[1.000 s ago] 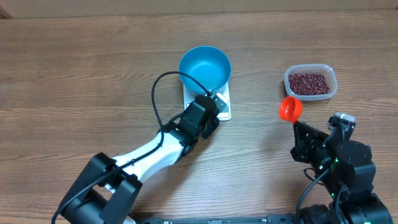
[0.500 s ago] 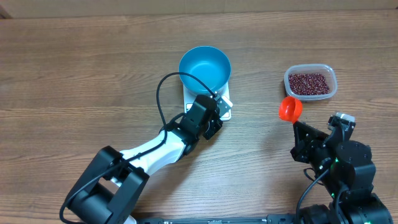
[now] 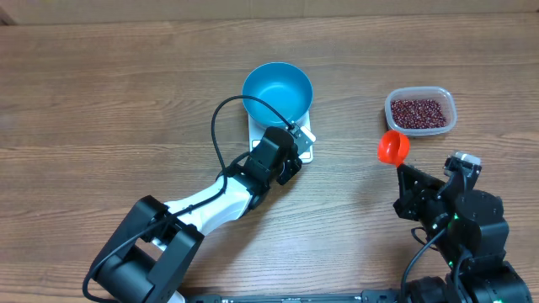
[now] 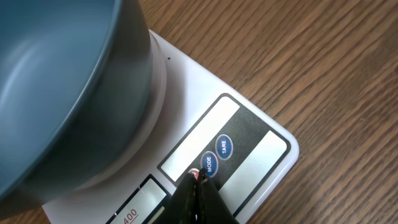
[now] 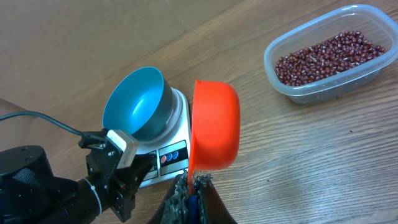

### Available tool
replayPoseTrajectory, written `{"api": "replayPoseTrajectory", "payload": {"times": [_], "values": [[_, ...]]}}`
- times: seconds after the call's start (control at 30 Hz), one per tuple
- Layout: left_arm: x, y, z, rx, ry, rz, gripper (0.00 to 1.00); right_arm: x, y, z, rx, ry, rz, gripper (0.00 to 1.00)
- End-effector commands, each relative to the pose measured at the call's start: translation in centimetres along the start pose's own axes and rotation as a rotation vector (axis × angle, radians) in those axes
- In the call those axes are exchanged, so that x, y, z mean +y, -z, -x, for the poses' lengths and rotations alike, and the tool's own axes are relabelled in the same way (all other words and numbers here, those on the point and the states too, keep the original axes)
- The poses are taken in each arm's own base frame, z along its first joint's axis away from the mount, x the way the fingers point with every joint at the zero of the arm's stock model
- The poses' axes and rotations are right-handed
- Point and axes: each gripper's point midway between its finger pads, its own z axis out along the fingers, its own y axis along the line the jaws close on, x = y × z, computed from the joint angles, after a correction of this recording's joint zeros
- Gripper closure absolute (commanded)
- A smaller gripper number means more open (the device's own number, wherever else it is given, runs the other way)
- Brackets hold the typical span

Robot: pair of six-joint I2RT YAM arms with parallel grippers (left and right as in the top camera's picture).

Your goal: Scoop item into bowl and weigh 150g on scale

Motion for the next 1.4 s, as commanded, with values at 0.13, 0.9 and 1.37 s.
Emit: {"api": "replayPoseTrajectory", "payload": {"times": [0.13, 0.9, 1.37], "values": [[0.2, -0.7, 0.3, -0.015, 0.025, 0.003, 0.96, 0.0, -0.1, 0.7, -0.011, 0.009, -0.017, 0.96], [0.0, -2.2, -1.1, 0.006, 0.11, -0.031, 0.96, -0.3, -0.7, 0.4, 0.015, 0.008, -0.034, 0.96], [0.2, -2.2, -1.1, 0.002, 0.118, -0.029, 0.96, -0.3, -0.7, 0.4, 0.015, 0.008, -0.034, 0.96]]}}
